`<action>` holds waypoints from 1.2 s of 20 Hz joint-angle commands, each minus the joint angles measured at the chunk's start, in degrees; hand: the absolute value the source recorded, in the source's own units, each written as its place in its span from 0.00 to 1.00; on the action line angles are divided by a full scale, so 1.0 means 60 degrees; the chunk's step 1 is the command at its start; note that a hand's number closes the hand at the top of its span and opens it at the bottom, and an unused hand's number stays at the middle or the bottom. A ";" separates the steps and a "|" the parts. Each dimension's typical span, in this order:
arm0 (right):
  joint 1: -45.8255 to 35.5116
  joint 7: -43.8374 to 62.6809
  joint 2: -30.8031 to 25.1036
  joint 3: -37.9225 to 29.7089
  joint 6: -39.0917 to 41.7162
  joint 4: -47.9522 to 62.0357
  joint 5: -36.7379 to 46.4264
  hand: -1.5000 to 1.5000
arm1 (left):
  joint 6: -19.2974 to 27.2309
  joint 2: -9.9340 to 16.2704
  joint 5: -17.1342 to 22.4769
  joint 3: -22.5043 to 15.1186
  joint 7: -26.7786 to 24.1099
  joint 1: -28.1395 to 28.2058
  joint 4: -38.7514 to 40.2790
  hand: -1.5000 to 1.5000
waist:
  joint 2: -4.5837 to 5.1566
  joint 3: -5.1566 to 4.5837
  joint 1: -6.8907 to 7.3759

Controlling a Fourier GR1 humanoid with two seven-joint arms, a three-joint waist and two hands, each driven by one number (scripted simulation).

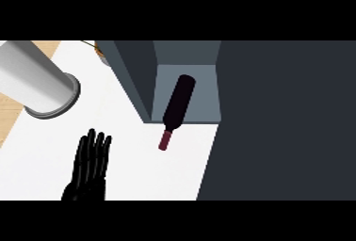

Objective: Pick up the wine, place it into the cabinet and close the cabinet

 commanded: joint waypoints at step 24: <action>-0.6924 0.2392 0.2319 0.3574 -0.5495 0.2974 0.0830 1.00 | -0.3635 0.3079 0.2909 0.4099 -0.0574 0.2978 -0.1901 0.00 | 0.0074 -0.0035 0.0546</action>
